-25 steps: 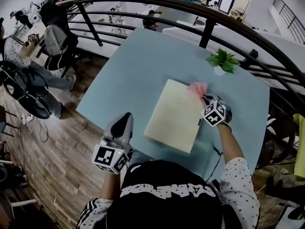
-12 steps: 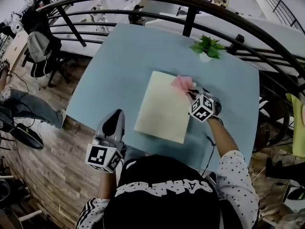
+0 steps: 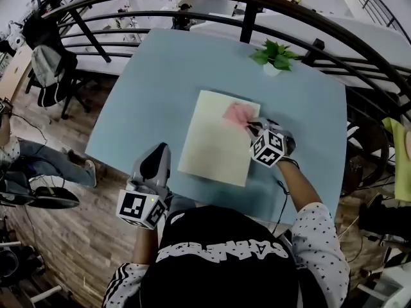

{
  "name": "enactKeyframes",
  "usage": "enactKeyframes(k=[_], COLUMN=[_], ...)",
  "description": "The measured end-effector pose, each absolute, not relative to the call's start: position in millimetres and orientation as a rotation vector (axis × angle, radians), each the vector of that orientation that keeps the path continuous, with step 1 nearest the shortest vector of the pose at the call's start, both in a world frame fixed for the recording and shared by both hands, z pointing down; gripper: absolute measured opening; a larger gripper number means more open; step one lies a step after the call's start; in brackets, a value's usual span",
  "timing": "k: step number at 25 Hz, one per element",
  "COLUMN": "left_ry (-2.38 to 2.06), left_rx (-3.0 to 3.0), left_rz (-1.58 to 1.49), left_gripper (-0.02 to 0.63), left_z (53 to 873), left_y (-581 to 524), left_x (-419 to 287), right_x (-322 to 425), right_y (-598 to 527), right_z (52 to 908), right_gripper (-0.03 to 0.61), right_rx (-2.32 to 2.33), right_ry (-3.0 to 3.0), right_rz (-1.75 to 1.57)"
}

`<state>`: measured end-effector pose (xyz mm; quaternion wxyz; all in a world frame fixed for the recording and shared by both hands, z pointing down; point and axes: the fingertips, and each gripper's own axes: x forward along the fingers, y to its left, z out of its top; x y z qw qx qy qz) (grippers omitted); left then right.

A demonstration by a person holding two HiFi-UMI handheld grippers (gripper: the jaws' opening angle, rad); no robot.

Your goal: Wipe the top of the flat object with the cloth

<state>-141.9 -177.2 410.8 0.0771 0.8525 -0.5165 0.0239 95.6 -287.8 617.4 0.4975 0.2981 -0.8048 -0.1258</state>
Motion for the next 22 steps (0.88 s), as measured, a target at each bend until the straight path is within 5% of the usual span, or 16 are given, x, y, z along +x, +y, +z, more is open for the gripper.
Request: enactKeyframes(k=[22], left_ry=[-1.445], left_rx=[2.612], left_rz=[0.064], left_gripper=[0.0], left_z=[411.4], left_y=[-175.6], left_x=[-110.6], right_x=[78.1], right_y=[-228.2], right_z=[616.3], right_gripper=[0.015], right_rx=[0.655], right_ry=[-2.018], right_rz=[-0.313])
